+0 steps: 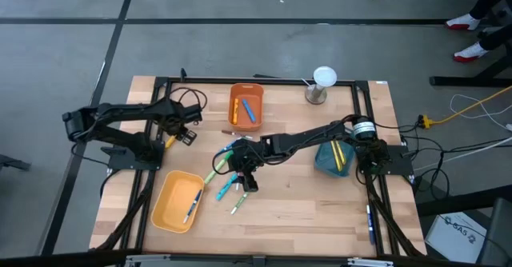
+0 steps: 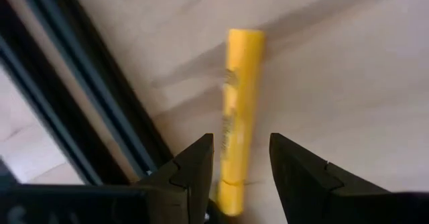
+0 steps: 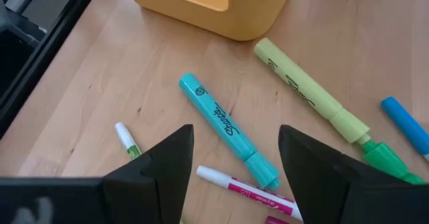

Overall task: Pick & Place Markers
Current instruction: Put the yellow highlighter pen into the orange bin

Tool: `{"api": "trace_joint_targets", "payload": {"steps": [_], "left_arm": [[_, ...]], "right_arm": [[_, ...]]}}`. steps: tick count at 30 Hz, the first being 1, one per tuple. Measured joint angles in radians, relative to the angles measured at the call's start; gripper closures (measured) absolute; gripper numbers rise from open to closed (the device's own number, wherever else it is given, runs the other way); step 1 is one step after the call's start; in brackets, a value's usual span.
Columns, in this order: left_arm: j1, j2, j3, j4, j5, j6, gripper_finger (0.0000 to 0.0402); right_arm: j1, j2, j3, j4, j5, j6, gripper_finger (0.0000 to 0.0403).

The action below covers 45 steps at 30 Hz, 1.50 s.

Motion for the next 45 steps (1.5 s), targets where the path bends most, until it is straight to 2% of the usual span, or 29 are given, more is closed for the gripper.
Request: {"api": "trace_joint_targets", "payload": {"steps": [3,8,13,21,26,30,36,45], "left_arm": [[0.037,0.039,0.0,0.038,-0.015,0.024,0.026],[0.073,0.09,0.002,0.132,0.106,0.121,0.026],[0.088,0.148,-0.002,0.15,0.064,0.131,0.0261],[0.096,0.227,0.007,0.155,0.062,0.185,0.0261],[0.07,0.169,0.001,0.168,0.046,0.198,0.0261],[0.055,0.076,0.004,0.169,-0.055,0.129,0.0261],[0.078,-0.021,0.004,0.135,-0.097,0.027,0.0261],[0.164,-0.043,-0.004,0.042,-0.073,-0.029,0.0261]], "right_arm": [[0.0,0.0,0.0,0.0,0.0,-0.002,0.0187],[-0.001,0.0,0.0,0.0,0.0,-0.003,0.0187],[-0.001,0.0,0.0,0.0,0.0,-0.003,0.0187],[-0.001,0.0,0.0,0.008,0.0,0.002,0.0187],[-0.001,0.0,0.0,0.017,0.0,0.004,0.0187],[-0.001,0.0,0.0,0.027,0.0,0.004,0.0187],[-0.001,0.0,0.0,0.032,0.0,0.0,0.0187],[-0.001,0.0,0.0,0.031,0.0,-0.003,0.0187]]}}
